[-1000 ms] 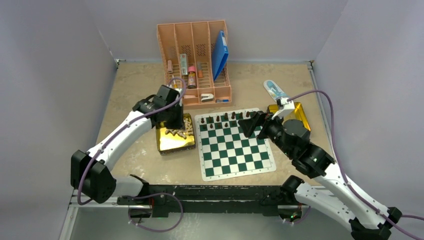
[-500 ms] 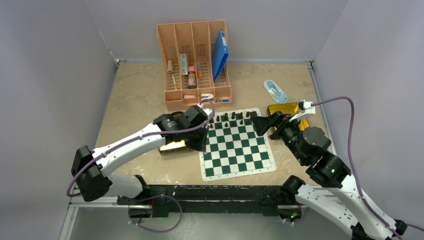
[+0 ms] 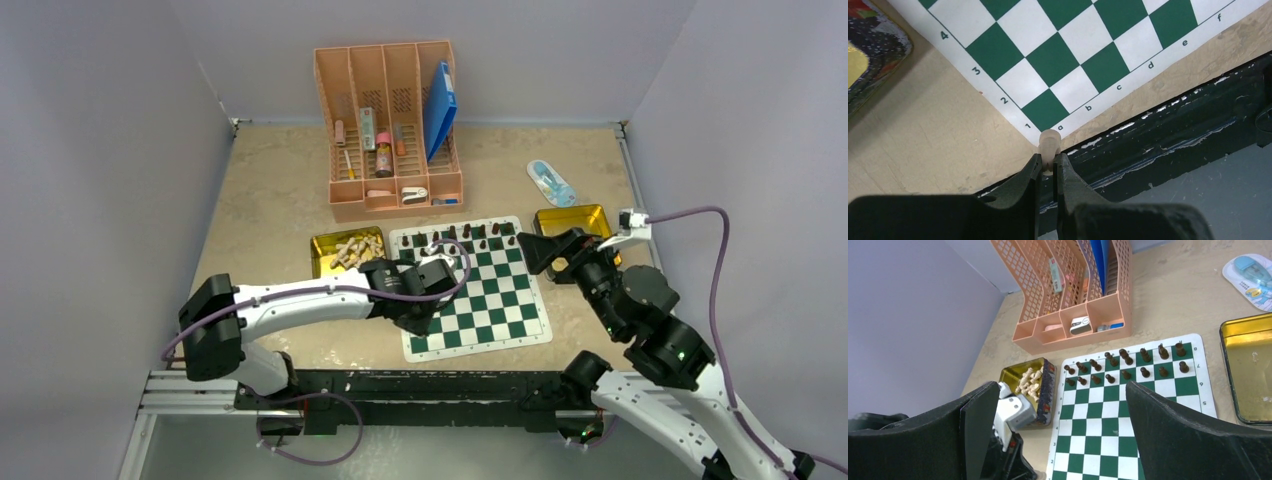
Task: Set up the chess pieces on the board
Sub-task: Place the chess piece on the chessboard.
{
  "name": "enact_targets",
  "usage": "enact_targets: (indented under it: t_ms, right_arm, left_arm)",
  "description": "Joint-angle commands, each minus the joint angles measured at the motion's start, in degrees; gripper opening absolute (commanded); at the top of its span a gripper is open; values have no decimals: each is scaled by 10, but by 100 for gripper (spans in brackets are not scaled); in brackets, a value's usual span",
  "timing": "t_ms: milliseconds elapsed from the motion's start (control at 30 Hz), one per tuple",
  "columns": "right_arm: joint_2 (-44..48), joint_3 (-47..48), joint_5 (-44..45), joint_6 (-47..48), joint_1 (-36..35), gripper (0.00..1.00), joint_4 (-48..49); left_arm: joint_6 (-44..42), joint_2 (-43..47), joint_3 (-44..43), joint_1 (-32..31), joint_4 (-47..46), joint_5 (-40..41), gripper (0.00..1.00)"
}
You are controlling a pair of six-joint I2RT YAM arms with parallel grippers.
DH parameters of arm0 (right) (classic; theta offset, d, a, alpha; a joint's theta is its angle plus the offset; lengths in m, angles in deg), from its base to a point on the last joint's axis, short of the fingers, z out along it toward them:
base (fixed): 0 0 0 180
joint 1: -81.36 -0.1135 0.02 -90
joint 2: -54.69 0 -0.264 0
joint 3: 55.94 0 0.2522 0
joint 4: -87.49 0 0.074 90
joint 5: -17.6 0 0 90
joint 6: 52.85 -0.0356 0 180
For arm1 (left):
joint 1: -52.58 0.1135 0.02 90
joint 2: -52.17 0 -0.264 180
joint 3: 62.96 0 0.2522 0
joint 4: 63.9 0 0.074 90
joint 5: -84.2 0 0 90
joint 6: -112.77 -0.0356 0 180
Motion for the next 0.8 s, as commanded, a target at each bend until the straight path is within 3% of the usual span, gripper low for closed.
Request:
enact_targets:
  t_ms: [0,300,467,767]
  right_arm:
    - [24,5,30,-9,-3,98,20]
    - [42,7,35,-10,-3,98,10]
    - [57,-2,28,-11,-3,98,14]
    - [57,-1,18,-9,-3,98,14]
  left_arm:
    - [28,-22,-8,-20,-32,28,4]
    - [26,-106,-61,-44,-29,27,5]
    - [25,-123,-53,-44,-72,14,5]
    - [33,-150,-64,-44,-64,32,5]
